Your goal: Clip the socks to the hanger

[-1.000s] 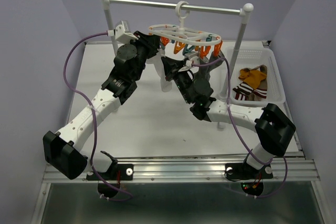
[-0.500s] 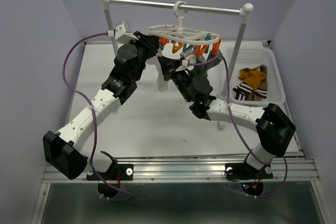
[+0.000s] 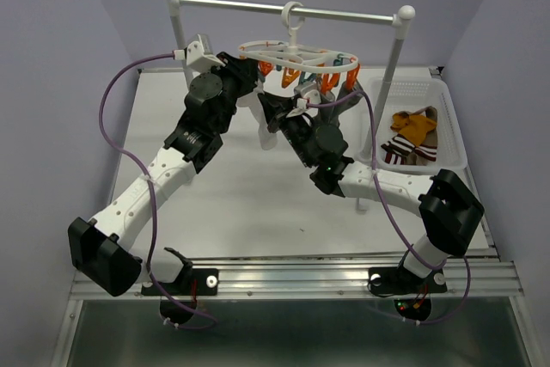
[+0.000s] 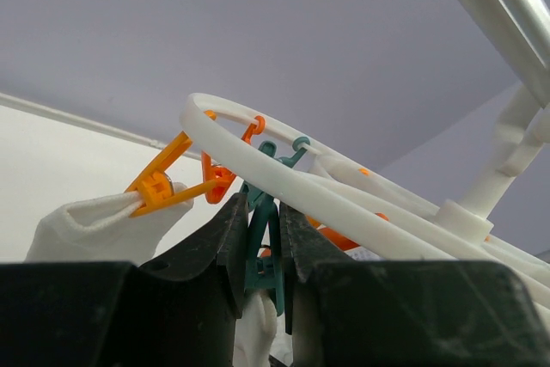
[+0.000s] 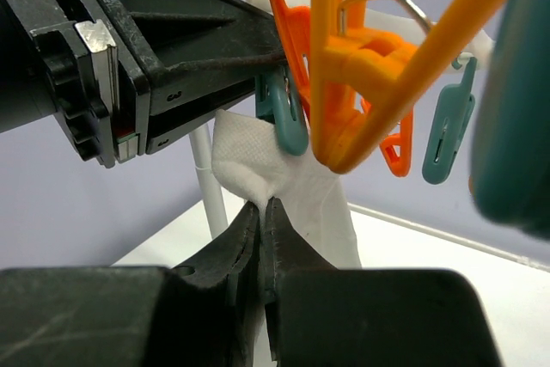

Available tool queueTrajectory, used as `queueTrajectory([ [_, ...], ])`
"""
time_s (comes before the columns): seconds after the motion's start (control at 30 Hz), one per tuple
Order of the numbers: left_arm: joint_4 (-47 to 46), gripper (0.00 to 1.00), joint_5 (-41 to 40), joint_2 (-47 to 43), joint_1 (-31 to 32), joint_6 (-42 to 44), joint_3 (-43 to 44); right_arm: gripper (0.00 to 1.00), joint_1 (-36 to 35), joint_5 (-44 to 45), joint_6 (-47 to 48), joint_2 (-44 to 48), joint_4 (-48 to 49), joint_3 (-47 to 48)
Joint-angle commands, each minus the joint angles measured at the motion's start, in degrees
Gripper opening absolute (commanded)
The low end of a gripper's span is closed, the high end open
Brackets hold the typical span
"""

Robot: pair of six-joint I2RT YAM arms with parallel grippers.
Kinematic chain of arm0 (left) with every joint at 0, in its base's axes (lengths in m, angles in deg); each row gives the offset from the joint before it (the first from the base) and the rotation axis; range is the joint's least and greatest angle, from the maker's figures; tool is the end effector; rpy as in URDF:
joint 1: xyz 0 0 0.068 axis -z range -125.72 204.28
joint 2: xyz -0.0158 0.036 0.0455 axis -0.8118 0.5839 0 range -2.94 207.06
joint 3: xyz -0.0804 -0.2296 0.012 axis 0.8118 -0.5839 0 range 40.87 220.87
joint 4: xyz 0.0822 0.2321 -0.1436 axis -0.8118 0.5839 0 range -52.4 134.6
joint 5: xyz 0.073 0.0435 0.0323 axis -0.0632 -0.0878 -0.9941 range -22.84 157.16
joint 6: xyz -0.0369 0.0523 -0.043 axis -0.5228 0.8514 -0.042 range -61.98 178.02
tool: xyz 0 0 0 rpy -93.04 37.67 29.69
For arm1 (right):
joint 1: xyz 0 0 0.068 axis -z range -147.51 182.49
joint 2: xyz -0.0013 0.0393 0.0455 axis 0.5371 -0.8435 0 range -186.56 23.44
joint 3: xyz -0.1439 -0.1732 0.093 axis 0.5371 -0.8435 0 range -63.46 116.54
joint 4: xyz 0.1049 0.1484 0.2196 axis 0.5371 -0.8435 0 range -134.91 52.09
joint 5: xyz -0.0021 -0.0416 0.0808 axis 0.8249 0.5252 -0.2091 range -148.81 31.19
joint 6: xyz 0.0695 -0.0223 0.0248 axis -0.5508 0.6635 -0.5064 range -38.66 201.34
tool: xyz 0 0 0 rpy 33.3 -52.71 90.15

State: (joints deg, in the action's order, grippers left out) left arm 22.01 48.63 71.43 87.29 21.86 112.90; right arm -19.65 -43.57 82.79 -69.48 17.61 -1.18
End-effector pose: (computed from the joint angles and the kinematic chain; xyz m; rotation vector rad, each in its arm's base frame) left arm 0.3148 -0.1797 0.4187 -0.3192 1.3600 -0.7971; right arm 0.2711 0.3205 0.3187 -0.3034 1.1354 0.6320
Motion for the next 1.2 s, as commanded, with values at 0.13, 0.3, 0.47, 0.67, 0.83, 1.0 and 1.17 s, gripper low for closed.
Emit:
queueTrajectory([
  [0.13,-0.67,0.00,-0.81,-2.21,0.12,2.41,0.22,0.05,0.20,0.93,3.64,0.99,3.36,3.37],
  [0.3,-0.23,0.00,-0.64,-1.95,0.03,2.50,0.57,0.05,0.20,0.05,3.29,1.25,5.82,2.49],
  [0.47,-0.31,0.41,-0.20,-2.38,0.03,2.59,0.48,0.05,0.20,-0.39,3.29,1.25,5.03,2.85],
  [0.67,-0.23,0.56,0.33,-2.83,0.03,2.85,0.39,0.06,0.20,-0.30,3.47,0.64,4.50,3.19],
  [0.83,0.13,0.59,1.30,-2.83,0.03,2.77,0.57,0.06,0.20,-0.04,3.91,0.29,4.15,3.46],
  [1.0,0.30,0.73,1.56,-3.44,0.03,2.24,0.48,0.14,0.20,0.75,3.91,0.20,4.41,3.11],
  [1.17,0.83,0.80,1.39,-4.75,0.12,2.24,0.04,0.29,0.20,1.45,3.99,0.20,4.15,2.76],
])
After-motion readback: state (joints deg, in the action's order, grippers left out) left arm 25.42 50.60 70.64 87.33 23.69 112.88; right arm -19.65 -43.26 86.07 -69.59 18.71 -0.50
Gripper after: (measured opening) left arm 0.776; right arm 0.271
